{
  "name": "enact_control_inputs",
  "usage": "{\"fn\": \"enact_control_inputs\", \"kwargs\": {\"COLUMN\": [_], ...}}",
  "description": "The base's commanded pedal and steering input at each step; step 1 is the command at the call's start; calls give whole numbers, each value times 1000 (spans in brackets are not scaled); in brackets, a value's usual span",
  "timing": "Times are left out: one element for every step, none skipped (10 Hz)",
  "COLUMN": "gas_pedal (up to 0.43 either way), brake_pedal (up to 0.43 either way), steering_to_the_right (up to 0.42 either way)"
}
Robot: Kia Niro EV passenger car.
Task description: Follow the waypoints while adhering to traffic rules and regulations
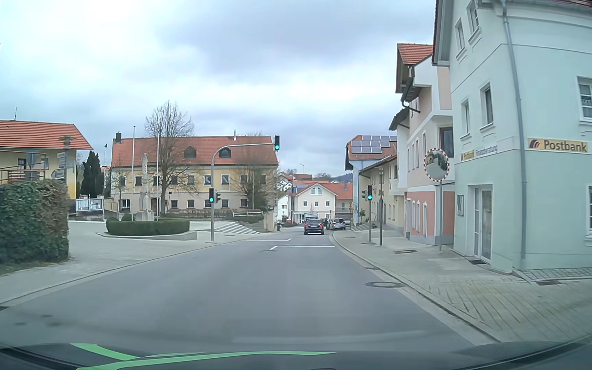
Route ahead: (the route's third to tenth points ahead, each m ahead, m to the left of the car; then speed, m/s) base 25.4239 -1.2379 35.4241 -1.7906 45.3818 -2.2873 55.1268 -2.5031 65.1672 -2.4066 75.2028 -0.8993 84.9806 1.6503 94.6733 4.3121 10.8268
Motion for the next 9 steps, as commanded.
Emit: {"fn": "enact_control_inputs", "kwargs": {"gas_pedal": [0,0,0,0,0,0,0,0,0], "brake_pedal": [116,116,116,116,116,116,116,116,116], "steering_to_the_right": [1,5,8,9,10,10,10,9,10]}}
